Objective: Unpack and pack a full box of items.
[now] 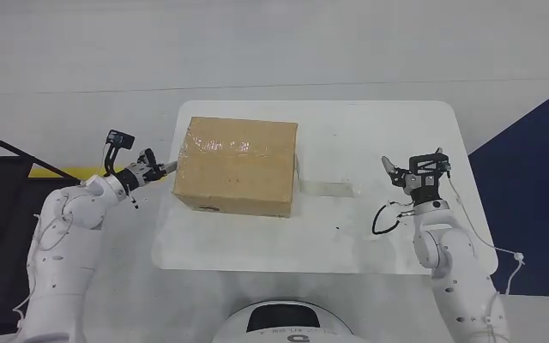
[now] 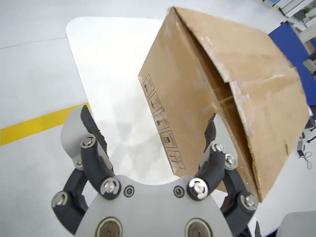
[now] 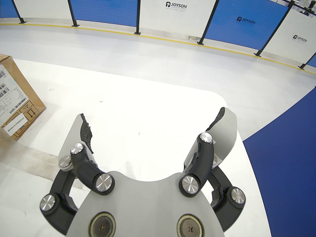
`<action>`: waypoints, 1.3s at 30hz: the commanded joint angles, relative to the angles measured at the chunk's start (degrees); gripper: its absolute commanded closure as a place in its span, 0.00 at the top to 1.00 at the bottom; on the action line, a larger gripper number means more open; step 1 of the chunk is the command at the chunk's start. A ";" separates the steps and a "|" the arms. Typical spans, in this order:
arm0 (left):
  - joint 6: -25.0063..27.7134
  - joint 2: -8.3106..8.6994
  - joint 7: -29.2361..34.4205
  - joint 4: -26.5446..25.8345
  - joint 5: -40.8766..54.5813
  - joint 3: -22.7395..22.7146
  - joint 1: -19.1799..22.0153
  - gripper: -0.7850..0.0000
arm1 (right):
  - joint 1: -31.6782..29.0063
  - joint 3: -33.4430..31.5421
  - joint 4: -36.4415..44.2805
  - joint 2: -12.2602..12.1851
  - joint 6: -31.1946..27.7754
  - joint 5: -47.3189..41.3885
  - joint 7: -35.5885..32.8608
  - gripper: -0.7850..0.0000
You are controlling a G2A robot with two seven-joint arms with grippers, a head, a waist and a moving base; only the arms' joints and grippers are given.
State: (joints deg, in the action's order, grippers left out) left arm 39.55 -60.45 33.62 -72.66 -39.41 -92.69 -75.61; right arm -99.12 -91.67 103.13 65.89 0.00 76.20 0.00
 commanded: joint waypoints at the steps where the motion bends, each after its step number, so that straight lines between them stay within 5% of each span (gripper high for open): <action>1: 1.18 0.03 -0.87 -0.04 -0.28 0.67 -0.11 1.00 | 0.00 0.00 0.00 0.00 0.00 0.00 0.00 1.00; 6: 4.81 0.39 -1.20 1.06 4.48 0.01 -0.32 1.00 | 0.00 0.00 0.00 0.00 0.00 0.00 0.00 1.00; 12: 9.40 1.45 5.75 4.65 18.05 -2.21 1.15 1.00 | 0.00 0.00 0.00 0.00 0.00 0.00 0.00 1.00; 19: 18.45 2.68 5.86 0.69 22.51 -4.86 -1.96 1.00 | 0.00 0.00 0.00 0.00 0.00 0.00 0.00 1.00; 23: 18.25 3.39 3.77 -1.60 19.08 -6.85 -4.67 1.00 | 0.00 0.00 0.00 0.00 0.00 0.00 0.00 1.00; 28: 7.46 2.73 -4.02 0.10 3.44 -3.98 -3.01 1.00 | 0.00 0.00 0.00 0.00 0.00 0.00 0.00 1.00; 39: 7.93 2.01 -10.65 1.89 -2.26 2.30 -1.60 1.00 | 0.00 0.00 0.00 0.00 0.00 0.00 0.00 1.00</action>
State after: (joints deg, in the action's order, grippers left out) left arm 47.35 -58.45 23.32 -70.75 -41.69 -90.53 -77.24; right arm -99.12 -91.67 103.13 65.89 0.00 76.20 0.00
